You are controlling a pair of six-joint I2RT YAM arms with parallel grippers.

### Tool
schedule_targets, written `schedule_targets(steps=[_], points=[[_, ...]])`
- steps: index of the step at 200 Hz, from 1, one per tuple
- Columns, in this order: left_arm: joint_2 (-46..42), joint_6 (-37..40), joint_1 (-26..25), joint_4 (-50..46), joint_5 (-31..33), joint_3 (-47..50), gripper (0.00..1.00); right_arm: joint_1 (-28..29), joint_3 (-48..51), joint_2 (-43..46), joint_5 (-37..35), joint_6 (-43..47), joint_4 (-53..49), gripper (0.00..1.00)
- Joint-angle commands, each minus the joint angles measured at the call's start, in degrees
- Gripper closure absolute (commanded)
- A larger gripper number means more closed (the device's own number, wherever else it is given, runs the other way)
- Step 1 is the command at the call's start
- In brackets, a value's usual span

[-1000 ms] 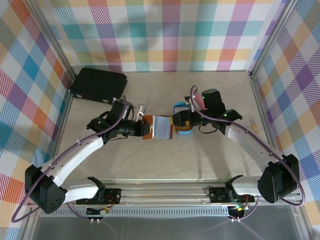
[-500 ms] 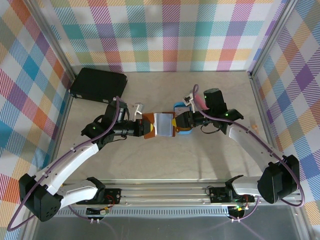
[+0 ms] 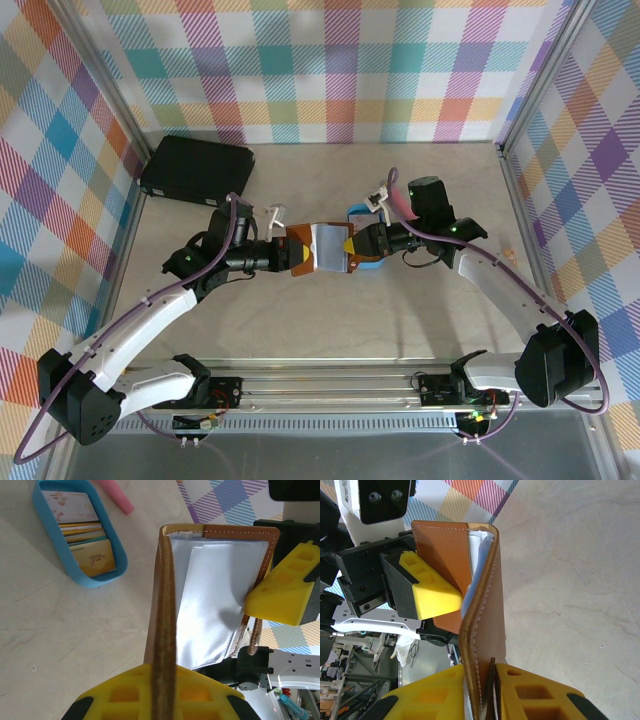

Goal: Put the credit cards into the card holder

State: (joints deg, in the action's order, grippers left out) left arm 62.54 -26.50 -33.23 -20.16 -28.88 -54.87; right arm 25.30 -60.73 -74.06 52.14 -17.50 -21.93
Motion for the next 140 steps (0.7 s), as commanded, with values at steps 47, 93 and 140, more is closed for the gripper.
schedule_targets(steps=[47,93,140], points=[[-0.42,-1.98,0.27,5.40,-2.10,1.26,1.00,-0.09,0.26,0.97,2.64,0.58,1.84,0.93],[1.22,-2.33,0.29,6.85,-2.71,1.61,1.00,-0.07,0.43,1.44,3.69,-0.35,4.06,0.87],[1.44,-2.71,0.27,8.01,-3.47,1.79,1.00,-0.08,0.57,1.28,3.90,-1.07,5.17,0.87]])
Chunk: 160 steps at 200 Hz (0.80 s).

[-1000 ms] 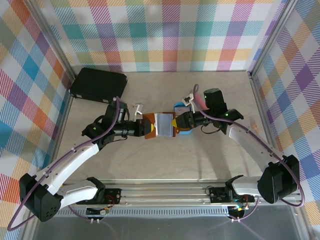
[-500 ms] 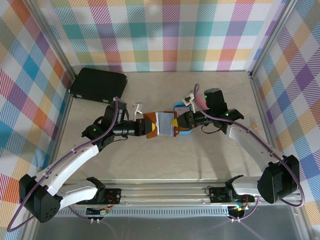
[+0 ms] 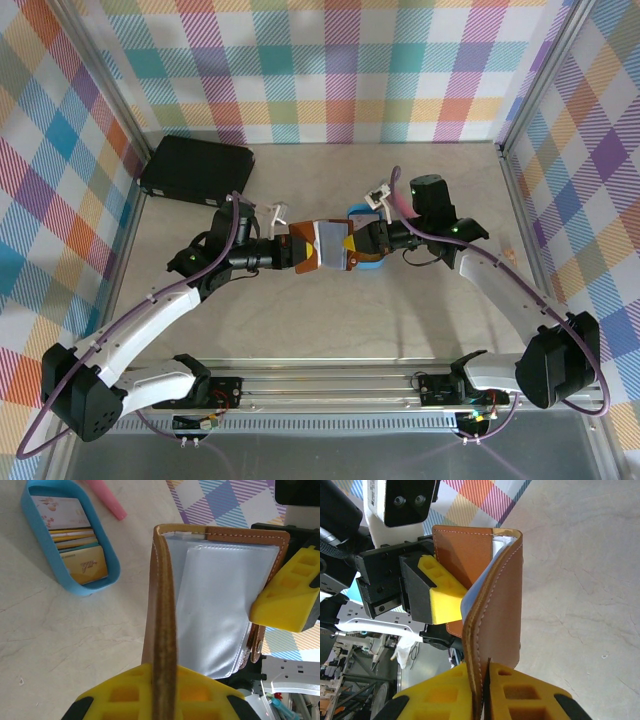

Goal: Put the credit cards into the card holder

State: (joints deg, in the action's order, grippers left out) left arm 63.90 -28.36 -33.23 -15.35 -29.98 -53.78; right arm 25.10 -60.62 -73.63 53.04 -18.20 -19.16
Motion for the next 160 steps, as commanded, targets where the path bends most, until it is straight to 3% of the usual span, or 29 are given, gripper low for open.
schedule_targets(steps=[1,100,160], points=[[0.09,-0.84,0.27,3.21,-2.37,0.69,1.00,0.12,0.48,0.85,3.07,-0.36,2.47,0.87],[1.23,-1.62,0.27,4.78,-3.28,1.36,1.00,0.12,1.46,1.70,3.99,-2.07,5.79,0.82],[1.12,-1.92,0.27,5.37,-3.65,1.26,1.00,0.13,0.97,1.38,1.42,-1.61,3.69,0.90]])
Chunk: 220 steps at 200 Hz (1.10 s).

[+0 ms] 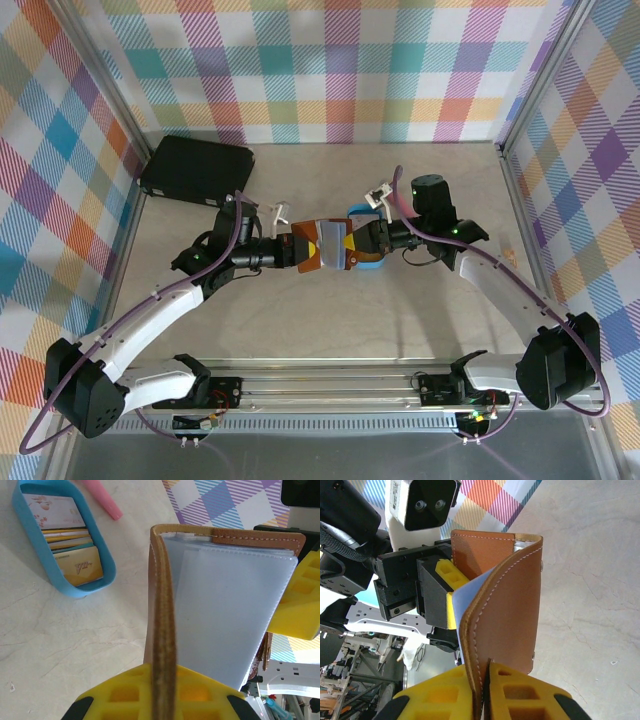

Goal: Put the credit cards into the card holder

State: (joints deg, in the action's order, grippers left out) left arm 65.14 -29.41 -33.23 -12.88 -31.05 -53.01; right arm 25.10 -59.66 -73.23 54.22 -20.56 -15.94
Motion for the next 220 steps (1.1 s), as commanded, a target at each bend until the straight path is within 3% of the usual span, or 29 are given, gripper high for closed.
schedule_targets(steps=[1,50,89,149,188,206,220], points=[[-0.16,-0.94,0.27,2.93,-2.60,0.52,1.00,0.13,-0.05,0.99,0.17,0.77,0.39,0.90],[-0.01,-2.24,0.27,6.95,-4.69,1.99,1.00,0.82,-0.97,1.07,-3.59,1.56,-2.52,0.94],[0.29,-2.54,0.28,7.23,-5.05,1.47,1.00,1.27,-0.75,0.52,-4.63,2.28,-3.29,0.76],[1.22,-2.89,0.29,7.71,-5.14,1.16,1.00,1.44,-1.07,0.10,-4.14,2.18,-2.57,0.71],[1.66,-3.40,0.32,9.60,-5.63,1.89,1.00,1.61,-1.25,0.19,-5.81,2.71,-3.99,0.58],[2.67,-4.59,0.28,12.73,-6.75,2.71,1.00,2.34,-1.74,-0.14,-6.26,3.17,-4.81,0.58],[3.76,-5.50,0.28,15.37,-7.77,3.34,1.00,3.39,-2.66,-0.54,-7.48,4.01,-6.47,0.67]])
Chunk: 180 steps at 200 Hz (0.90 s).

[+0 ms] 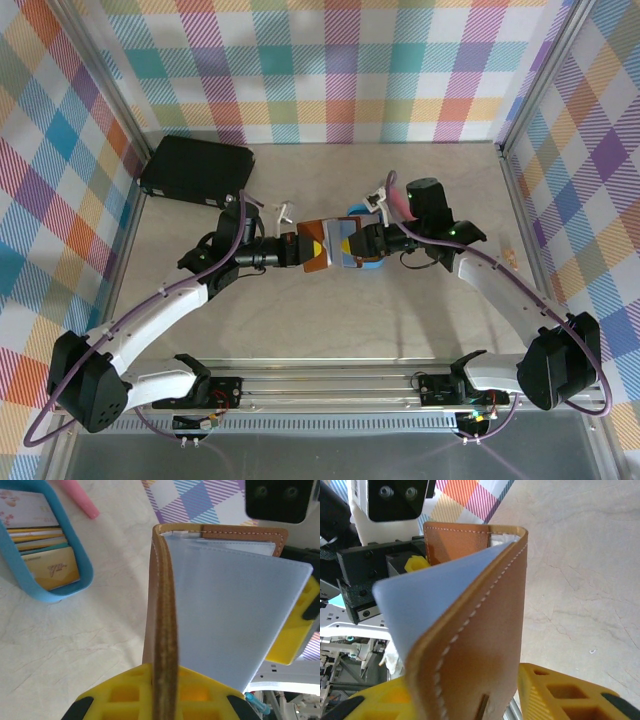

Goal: Put the credit cards into the card holder

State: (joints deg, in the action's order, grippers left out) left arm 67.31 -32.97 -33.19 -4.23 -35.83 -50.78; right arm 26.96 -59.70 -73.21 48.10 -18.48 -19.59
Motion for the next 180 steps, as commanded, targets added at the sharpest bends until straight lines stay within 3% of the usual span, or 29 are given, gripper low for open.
schedule_targets(steps=[1,15,26,37,55,77,99,115,158,180], points=[[1.68,-1.93,0.23,6.83,-3.00,1.16,1.00,1.57,-2.75,-0.63,-1.48,1.95,-2.95,0.69],[2.86,-1.58,0.27,6.97,-2.31,1.30,1.00,2.58,-4.08,-1.02,-3.64,2.63,-4.97,0.85],[3.60,-0.85,0.32,5.93,-1.29,1.30,0.99,3.83,-5.40,-1.32,-6.88,3.39,-7.31,0.92],[3.85,0.21,0.54,3.82,0.08,0.97,0.82,5.03,-6.65,-1.65,-11.29,3.49,-9.72,0.97],[2.20,3.45,1.54,-3.27,4.42,-0.10,0.45,7.38,-8.33,-3.08,-21.82,1.39,-13.45,1.00],[-2.34,6.55,4.60,-14.09,11.37,-0.97,0.28,12.46,-11.46,-7.37,-39.14,-2.70,-20.64,1.00],[-6.52,6.48,9.45,-19.38,12.33,0.00,0.25,19.25,-17.74,-15.16,-56.09,-6.25,-30.43,1.00],[-8.66,6.28,11.65,-20.46,11.14,1.35,0.24,22.35,-21.94,-20.55,-62.29,-8.02,-35.47,1.00],[-10.84,5.87,12.67,-20.90,7.92,3.73,0.27,24.52,-28.30,-28.12,-66.20,-11.39,-41.17,1.00],[-11.90,3.07,12.71,-17.42,5.38,6.52,0.32,24.25,-27.47,-28.01,-61.42,-11.84,-38.58,1.00]])
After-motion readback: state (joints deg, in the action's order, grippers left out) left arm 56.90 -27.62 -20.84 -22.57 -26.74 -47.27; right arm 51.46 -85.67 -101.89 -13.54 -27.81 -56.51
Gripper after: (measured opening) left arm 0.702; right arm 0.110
